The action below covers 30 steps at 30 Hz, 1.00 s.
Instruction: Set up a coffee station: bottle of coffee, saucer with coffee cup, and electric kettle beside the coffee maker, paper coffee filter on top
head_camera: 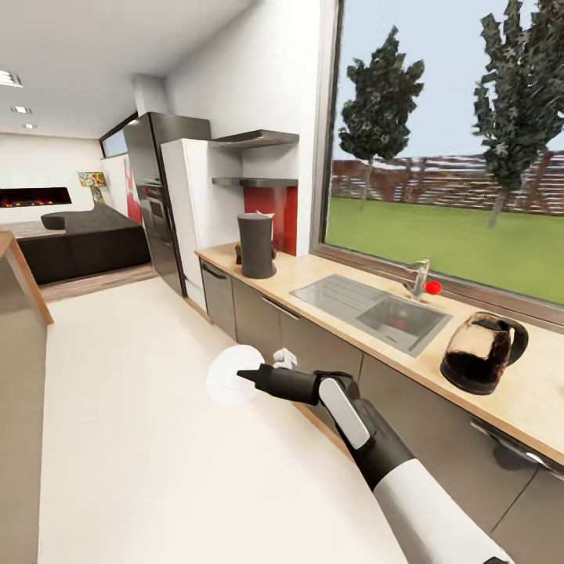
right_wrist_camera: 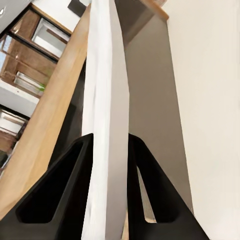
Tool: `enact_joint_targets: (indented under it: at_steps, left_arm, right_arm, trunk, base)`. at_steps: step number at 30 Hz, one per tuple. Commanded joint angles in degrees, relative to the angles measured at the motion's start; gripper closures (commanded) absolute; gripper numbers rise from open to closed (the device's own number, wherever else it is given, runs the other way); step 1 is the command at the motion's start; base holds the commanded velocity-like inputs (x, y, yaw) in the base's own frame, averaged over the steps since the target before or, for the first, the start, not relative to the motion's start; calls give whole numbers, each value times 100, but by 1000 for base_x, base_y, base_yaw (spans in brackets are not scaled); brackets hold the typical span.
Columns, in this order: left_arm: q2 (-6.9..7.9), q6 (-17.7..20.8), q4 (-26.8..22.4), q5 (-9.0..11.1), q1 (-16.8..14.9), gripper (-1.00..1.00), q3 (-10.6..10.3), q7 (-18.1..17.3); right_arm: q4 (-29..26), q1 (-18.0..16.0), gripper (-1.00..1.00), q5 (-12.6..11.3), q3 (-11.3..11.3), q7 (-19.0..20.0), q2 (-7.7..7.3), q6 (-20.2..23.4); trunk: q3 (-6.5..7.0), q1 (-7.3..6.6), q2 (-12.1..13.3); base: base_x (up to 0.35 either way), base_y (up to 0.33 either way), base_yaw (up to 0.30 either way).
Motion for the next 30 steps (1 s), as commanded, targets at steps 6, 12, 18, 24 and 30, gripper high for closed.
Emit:
enact_joint_targets:
  at_steps: [6, 12, 18, 24, 30]
  left_arm:
    - [17, 15, 2, 30, 34, -100, 2, -306]
    - [15, 53, 0, 29, 35, -100, -4, -314]
    - [15, 61, -3, 29, 35, -100, -16, -313]
    - [20, 62, -2, 29, 35, -100, -8, -313]
    - [32, 60, -4, 38, 35, -100, -7, -313]
  right_arm:
    - [-209, -6, 100, 233, -38, -1265, 26, -111]
    - [-525, -6, 100, 252, -7, -1621, 16, -207]
    - [-912, -6, 100, 258, -5, -1635, 0, -205]
    - [-943, -6, 100, 258, -5, -1638, -1, -203]
    - [-940, -6, 100, 258, 2, -1640, -1, -201]
  trunk:
    - [-13, 4, -13]
    - [-13, 4, -13]
    - [-13, 4, -13]
    - [-13, 4, -13]
    - [-13, 4, -13]
  base:
    - [241, 0, 1]
    - [325, 41, 0]
    - [328, 73, 0]
    - [329, 5, 0]
    - [328, 49, 0]
